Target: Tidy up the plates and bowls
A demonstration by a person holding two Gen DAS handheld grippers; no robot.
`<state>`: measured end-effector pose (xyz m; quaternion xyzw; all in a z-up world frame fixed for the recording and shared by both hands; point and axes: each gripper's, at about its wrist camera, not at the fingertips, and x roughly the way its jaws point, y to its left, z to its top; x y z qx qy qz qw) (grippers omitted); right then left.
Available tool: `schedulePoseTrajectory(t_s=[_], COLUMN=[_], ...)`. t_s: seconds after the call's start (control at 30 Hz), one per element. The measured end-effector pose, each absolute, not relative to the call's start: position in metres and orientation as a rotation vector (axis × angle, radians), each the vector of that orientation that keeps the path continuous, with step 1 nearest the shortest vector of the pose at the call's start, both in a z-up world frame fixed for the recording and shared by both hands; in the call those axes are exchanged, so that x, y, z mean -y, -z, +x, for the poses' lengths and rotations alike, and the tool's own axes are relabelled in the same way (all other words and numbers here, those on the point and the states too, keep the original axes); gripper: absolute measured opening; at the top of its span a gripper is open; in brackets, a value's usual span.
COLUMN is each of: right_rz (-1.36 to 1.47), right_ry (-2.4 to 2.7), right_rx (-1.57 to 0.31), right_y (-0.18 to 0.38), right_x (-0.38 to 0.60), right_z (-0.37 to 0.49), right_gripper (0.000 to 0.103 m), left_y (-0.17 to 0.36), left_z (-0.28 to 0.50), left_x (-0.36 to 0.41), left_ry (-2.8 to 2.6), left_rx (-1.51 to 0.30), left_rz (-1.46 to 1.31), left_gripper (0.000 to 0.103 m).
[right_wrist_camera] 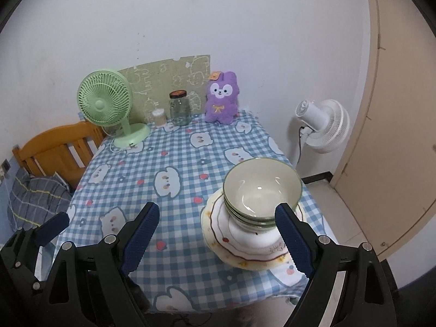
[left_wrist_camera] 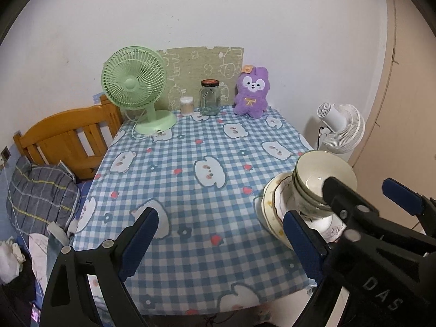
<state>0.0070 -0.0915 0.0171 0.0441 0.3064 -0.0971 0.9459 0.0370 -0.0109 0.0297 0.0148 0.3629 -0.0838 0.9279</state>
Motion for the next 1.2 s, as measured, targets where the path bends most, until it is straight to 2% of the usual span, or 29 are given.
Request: schedulePoseTrajectory(t_s=[0.6,1.2], right_rz=[0.052,0.074], right_ry=[0.161,0.090], right_rx=[-0.612,-0.630], right_y=[0.013,0.035], right_x=[0.101,0.111], right_z=[-0.041,-0.072], right_gripper=[0.090,0.090], left_y=[-0.003,0.002], left_z=[-0.013,-0.055], left_x=[-0.021,-0.028], left_ry=[0.052,-0.008], left_rx=[-0.700,-0.636], left_rz=[0.001,-0.028], left_gripper=[0.096,0.097])
